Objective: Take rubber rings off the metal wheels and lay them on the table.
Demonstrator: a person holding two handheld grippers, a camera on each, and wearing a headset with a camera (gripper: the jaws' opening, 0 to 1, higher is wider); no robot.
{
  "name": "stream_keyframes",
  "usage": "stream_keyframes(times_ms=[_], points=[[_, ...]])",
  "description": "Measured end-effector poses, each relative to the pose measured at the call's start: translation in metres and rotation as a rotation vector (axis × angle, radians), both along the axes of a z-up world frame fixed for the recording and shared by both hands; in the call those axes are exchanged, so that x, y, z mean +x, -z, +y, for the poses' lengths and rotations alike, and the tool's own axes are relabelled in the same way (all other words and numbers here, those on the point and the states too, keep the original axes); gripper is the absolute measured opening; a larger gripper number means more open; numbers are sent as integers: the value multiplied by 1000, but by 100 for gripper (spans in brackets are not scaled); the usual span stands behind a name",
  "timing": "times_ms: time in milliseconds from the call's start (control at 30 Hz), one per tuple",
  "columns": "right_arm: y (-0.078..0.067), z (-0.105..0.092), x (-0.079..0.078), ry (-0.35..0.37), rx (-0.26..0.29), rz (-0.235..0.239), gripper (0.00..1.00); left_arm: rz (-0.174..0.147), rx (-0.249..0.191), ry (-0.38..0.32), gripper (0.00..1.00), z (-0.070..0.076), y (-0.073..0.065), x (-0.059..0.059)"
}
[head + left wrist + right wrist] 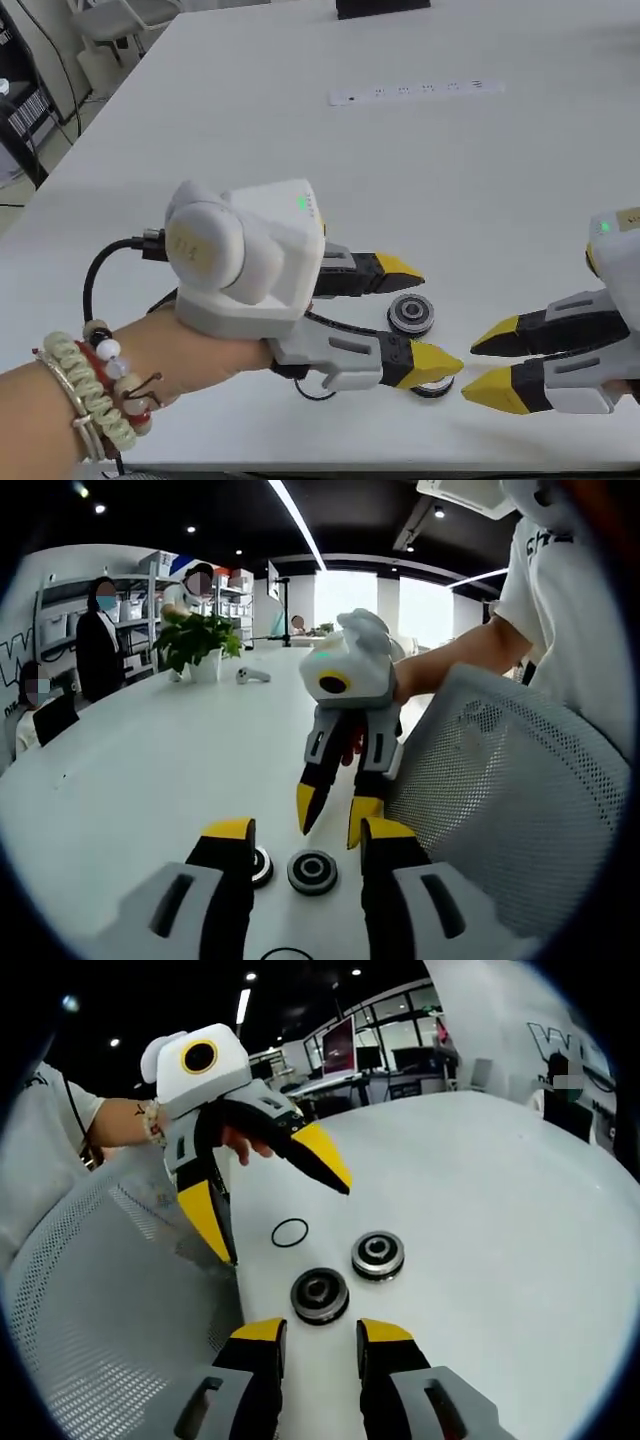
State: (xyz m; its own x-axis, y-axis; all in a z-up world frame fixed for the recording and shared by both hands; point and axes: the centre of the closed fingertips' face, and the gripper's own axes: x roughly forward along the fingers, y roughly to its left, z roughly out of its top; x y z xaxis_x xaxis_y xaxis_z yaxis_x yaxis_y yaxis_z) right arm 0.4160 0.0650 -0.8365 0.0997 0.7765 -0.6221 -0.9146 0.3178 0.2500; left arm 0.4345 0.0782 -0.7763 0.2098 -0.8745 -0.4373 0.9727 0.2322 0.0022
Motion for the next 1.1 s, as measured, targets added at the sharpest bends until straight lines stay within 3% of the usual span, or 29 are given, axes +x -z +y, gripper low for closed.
stream_keyframes(times_ms=[100, 500, 633, 733, 1033, 1100], points=[[0, 3, 2, -5, 6, -9, 26, -16, 19, 10, 33, -1, 7, 1], [6, 9, 7, -36, 16, -16, 23, 33, 46, -1, 20, -2, 39, 1], [10, 10, 6, -46, 13, -18, 22, 42, 88, -6, 18, 4, 54, 2], [13, 10, 6, -51, 8, -25, 22, 46, 83, -15, 17, 4, 55, 3], [17, 11, 4, -59, 6, -36, 22, 22, 102, 16, 14, 0, 61, -4], [17, 12, 4, -64, 6, -44, 22, -4, 103, 22, 13, -1, 60, -4]])
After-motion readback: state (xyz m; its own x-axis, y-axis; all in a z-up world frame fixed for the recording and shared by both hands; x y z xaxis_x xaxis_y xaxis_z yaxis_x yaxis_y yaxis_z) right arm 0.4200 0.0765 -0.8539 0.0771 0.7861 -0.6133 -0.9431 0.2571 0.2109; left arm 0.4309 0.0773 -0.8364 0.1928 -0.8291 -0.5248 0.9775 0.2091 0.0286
